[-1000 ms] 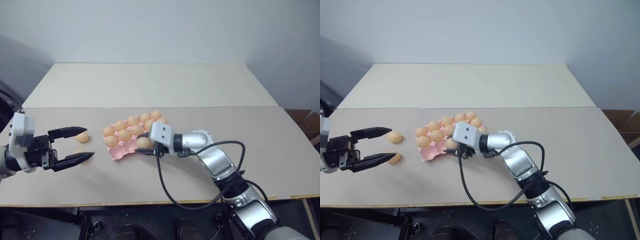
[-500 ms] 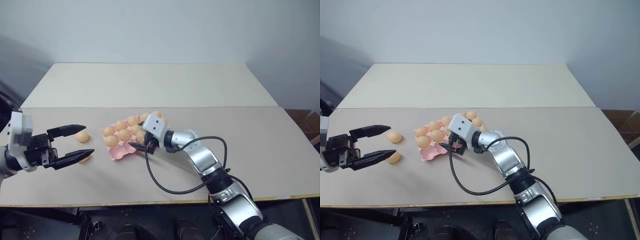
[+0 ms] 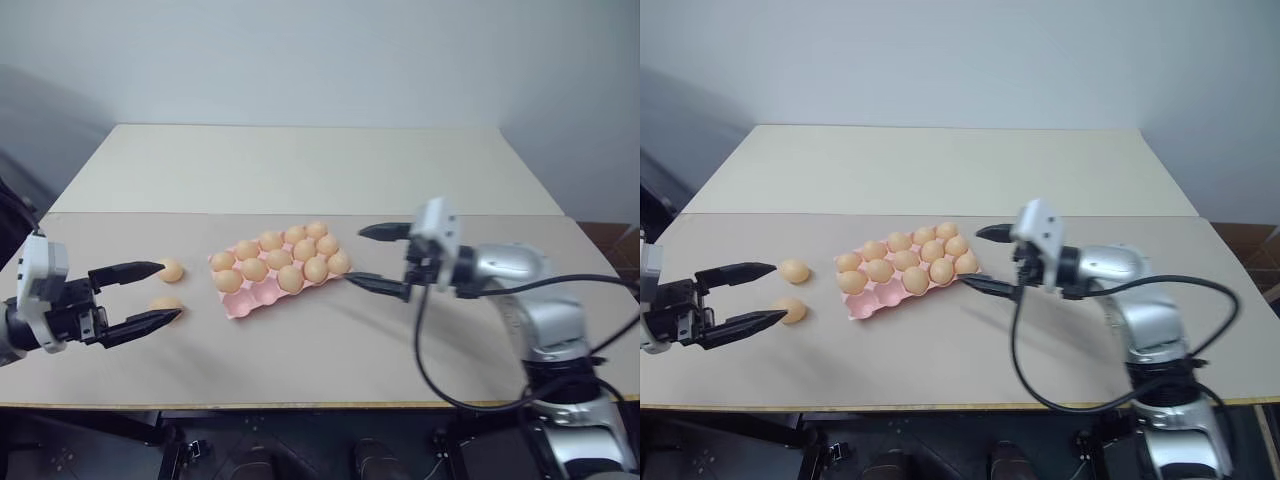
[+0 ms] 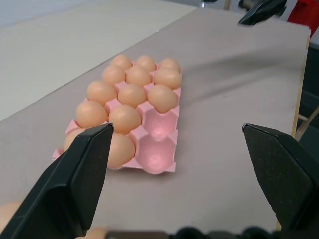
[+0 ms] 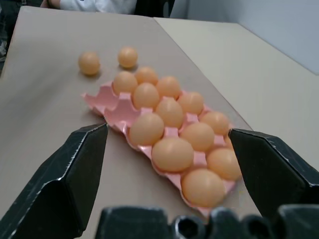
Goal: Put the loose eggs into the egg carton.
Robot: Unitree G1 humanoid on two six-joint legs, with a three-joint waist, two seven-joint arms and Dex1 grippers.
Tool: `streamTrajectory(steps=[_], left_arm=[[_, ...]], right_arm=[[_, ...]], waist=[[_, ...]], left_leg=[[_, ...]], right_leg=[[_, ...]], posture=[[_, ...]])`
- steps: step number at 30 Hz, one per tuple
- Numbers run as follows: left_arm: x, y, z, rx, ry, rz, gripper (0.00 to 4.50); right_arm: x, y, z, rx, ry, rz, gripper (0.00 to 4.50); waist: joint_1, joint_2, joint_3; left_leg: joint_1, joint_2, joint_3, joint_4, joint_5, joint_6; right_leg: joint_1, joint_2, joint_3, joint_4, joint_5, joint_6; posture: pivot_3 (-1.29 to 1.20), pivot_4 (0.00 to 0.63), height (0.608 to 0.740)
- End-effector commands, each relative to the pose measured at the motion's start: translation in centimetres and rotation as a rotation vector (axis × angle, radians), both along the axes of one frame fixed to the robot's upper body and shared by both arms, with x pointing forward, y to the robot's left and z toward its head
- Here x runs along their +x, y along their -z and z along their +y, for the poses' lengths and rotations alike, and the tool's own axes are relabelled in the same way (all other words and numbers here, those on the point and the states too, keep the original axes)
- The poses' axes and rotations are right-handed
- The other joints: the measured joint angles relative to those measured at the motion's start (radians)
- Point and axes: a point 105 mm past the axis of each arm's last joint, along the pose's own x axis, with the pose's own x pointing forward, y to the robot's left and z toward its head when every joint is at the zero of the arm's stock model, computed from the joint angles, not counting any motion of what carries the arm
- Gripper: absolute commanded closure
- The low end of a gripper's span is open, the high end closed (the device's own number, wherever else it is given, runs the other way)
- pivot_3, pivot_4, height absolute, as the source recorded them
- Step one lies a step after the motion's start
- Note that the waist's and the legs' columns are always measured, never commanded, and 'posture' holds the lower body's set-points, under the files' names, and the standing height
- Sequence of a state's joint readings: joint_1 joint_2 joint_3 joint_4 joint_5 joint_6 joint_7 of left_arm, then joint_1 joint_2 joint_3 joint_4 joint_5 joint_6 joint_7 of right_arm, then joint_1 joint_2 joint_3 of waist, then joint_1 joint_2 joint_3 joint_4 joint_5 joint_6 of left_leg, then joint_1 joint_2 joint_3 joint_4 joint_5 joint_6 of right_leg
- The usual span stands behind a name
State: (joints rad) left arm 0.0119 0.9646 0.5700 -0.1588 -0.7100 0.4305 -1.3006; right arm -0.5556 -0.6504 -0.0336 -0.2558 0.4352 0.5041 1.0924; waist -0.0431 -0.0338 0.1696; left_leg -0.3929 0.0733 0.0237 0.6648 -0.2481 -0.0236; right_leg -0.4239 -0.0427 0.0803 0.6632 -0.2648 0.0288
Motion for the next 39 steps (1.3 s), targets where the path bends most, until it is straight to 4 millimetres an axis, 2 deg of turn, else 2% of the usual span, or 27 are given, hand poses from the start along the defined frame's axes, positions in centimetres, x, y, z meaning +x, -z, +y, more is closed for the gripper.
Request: streamTrajectory(steps=[1,4,10,13,18,24,29,39], left_arm=[[-0.1,-0.8,0.3,0.026,0.002,-0.036,0.0],[0.0,-0.8,0.4,0.028,0.004,-0.034,0.0],[0.3,-0.3,0.9,0.062,-0.054,-0.03,0.0],[1.2,0.3,2.3,0.082,-0.197,-0.017,0.0],[2.9,2.1,5.9,0.196,-0.526,0.107,0.0],[1.2,4.0,6.1,0.297,-0.45,0.179,0.0],[0.7,5.3,6.0,0.357,-0.354,0.186,0.0],[2.5,5.7,6.0,0.372,-0.282,0.14,0.0]], right_arm=[[-2.9,-1.0,-2.4,-0.063,-0.158,0.001,0.02],[-3.7,-0.4,-4.3,-0.132,-0.181,0.017,0.02],[-3.8,-0.4,-4.4,-0.121,-0.173,0.017,0.02],[-3.7,-0.7,-4.3,-0.116,-0.174,0.013,0.02],[-3.8,-1.2,-4.1,-0.12,-0.193,0.007,0.02],[-3.8,-1.5,-3.7,-0.123,-0.219,-0.004,0.02],[-4.5,-1.4,-3.3,-0.147,-0.269,-0.01,0.02],[-5.3,-1.1,-2.6,-0.153,-0.307,-0.033,0.02]], waist=[[-0.001,0.0,0.0],[-0.002,0.0,0.0],[-0.004,0.0,0.0],[0.0,0.0,0.0],[0.0,0.0,0.0],[-0.002,0.0,0.0],[0.006,0.0,0.0],[0.007,0.0,0.0]], left_leg=[[0.001,0.0,0.0,0.0,0.0,0.0],[0.0,0.0,0.0,-0.001,0.0,0.0],[0.002,0.0,0.0,-0.001,0.0,0.0],[0.001,0.0,0.0,-0.001,0.0,0.0],[0.002,0.0,0.0,-0.001,0.0,0.0],[0.001,0.0,0.001,-0.002,0.0,0.0],[0.002,0.0,0.001,-0.002,0.0,0.0],[0.002,0.0,0.001,-0.002,0.0,0.0]], right_leg=[[0.0,0.0,0.0,0.0,0.0,0.0],[0.001,0.0,0.0,-0.002,0.0,0.0],[0.001,0.0,0.001,0.0,0.0,0.0],[0.001,0.0,0.001,-0.001,0.0,0.0],[0.001,0.0,0.001,0.0,0.0,0.0],[0.0,0.0,0.002,-0.001,0.0,0.0],[0.0,0.0,0.001,0.0,0.0,0.0],[0.0,0.0,0.001,0.0,0.0,0.0]], posture=[[0.0,0.15,0.74],[0.0,0.15,0.74],[0.0,0.15,0.74],[0.0,0.15,0.74],[0.0,0.15,0.74],[0.0,0.15,0.74],[0.0,0.15,0.74],[0.0,0.15,0.74]])
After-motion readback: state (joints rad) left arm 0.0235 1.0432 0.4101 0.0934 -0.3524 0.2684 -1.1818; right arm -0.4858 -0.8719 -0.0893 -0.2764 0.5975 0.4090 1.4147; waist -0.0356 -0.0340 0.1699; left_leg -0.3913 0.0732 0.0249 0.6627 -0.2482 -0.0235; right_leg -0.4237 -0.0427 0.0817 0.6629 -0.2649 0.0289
